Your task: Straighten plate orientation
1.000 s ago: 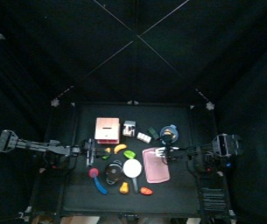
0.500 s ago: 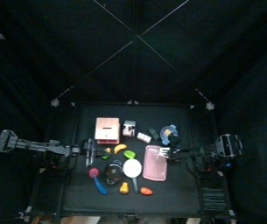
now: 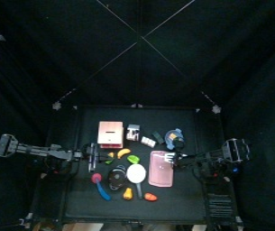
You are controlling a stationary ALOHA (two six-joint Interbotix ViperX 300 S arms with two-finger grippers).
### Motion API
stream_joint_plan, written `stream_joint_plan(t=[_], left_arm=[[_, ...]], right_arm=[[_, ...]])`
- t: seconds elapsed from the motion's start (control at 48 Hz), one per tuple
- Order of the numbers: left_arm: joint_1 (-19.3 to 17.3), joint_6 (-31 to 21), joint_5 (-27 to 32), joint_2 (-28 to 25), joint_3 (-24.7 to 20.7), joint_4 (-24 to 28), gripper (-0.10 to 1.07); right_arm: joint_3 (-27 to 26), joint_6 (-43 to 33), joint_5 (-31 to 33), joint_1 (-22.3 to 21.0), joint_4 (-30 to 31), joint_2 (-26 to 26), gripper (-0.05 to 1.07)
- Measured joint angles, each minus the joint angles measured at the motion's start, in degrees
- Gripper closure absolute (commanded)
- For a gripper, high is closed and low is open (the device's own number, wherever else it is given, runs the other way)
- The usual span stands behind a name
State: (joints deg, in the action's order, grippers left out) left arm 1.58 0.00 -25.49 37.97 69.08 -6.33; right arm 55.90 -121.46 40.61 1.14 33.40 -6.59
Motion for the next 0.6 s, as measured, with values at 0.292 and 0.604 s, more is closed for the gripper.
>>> stream_joint_plan(t=[0.292,0.604], left_arm=[[0.0,0.0,0.1,0.0,0.1,0.0,1.02],[0.0,0.1,0.1,0.0,0.2,0.0,1.02]], right_arm=[[0.1,0.2,0.0,0.0,1.7,0.1,0.2],[-0.7,-0.1,2.4,1.1,3.6,-1.8,0.14]])
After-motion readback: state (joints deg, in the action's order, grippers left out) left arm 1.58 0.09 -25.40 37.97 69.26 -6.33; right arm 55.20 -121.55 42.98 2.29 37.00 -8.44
